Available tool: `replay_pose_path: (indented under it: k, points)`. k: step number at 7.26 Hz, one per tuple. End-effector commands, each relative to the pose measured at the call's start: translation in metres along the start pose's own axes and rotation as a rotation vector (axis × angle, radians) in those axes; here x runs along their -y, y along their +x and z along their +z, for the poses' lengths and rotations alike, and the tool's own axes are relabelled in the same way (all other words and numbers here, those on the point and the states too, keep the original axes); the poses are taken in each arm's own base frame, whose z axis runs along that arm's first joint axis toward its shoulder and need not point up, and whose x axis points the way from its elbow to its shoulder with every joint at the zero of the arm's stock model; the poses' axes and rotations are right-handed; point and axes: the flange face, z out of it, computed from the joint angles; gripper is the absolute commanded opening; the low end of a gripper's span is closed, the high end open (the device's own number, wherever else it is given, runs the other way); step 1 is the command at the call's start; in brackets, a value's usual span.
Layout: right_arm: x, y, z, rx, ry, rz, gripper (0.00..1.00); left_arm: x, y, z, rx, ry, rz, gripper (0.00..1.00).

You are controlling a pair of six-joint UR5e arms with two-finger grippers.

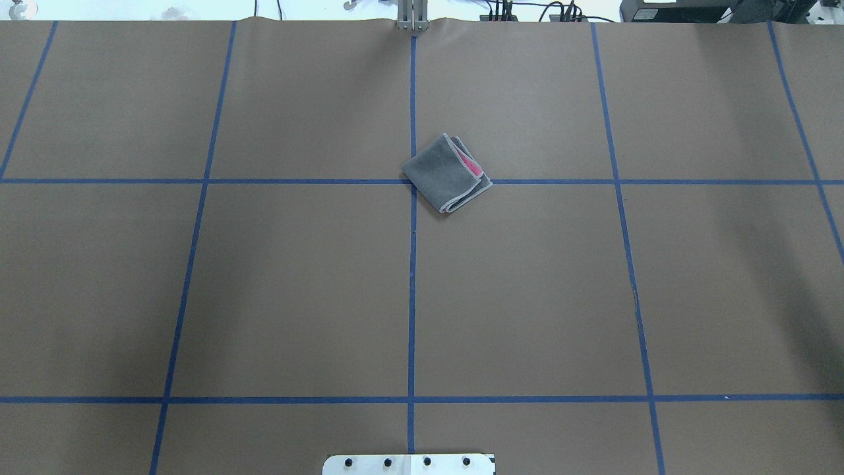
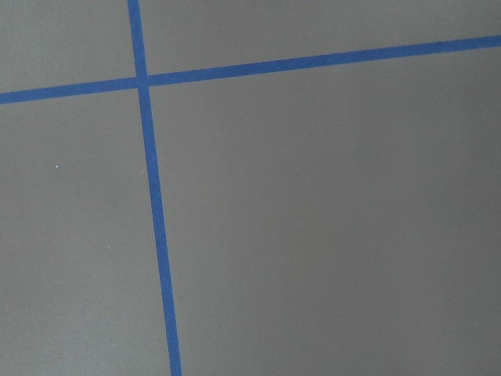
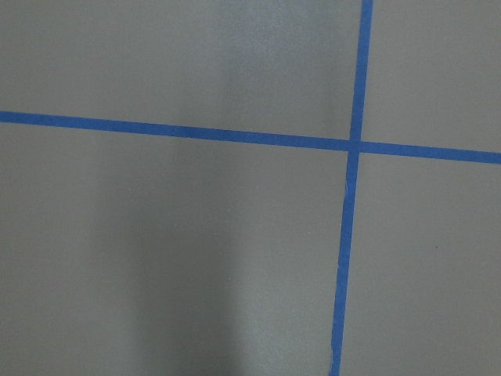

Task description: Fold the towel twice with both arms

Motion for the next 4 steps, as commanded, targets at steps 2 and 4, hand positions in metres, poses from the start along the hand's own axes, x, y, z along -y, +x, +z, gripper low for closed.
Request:
replay_pose_path:
  k: [2,4]
  points:
    - [0.002,-0.004,-0.004,0.005,-0.011,-0.008,1.00,0.001,-0.031,-0.018,-0.067,-0.010,-0.124,1.00]
    - [0.004,-0.006,-0.005,0.008,-0.008,-0.012,1.00,0.006,-0.035,-0.018,-0.062,0.014,-0.106,1.00]
